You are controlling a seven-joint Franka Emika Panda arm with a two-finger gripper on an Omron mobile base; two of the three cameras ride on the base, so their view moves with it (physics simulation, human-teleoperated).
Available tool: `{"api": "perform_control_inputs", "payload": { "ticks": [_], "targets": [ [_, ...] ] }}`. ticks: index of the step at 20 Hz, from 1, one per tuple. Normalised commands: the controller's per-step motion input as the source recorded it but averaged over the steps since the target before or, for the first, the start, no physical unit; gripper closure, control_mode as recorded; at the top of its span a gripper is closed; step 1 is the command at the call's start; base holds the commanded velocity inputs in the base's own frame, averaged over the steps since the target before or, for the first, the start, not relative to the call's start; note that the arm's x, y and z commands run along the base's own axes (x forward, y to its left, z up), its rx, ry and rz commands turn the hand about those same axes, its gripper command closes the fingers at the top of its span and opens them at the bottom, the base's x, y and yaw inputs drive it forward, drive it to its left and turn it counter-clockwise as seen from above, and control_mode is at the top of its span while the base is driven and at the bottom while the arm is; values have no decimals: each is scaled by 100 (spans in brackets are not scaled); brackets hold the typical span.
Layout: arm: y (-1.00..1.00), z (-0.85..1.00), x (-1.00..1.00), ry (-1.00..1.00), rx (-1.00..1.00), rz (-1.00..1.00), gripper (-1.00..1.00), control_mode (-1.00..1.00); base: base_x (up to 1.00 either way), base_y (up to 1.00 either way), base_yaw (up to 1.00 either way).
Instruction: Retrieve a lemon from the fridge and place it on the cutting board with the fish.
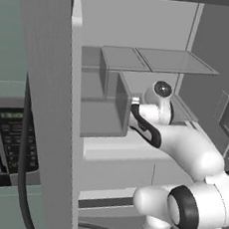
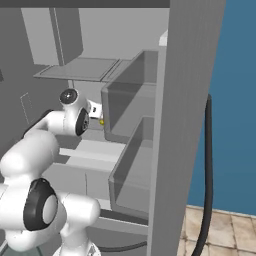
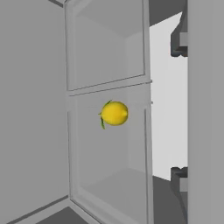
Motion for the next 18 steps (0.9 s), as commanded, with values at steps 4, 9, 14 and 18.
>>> {"api": "perform_control_inputs", "payload": {
  "ticks": [4,9,14,18],
  "targets": [
    [0,-4,36,2,0,0,-100,-100,0,0,0],
    [0,-10,34,2,0,0,-100,-100,0,0,0],
    [0,-13,31,2,0,0,-100,-100,0,0,0],
    [0,-19,24,1,0,0,-100,-100,0,0,0]
  ]
}}
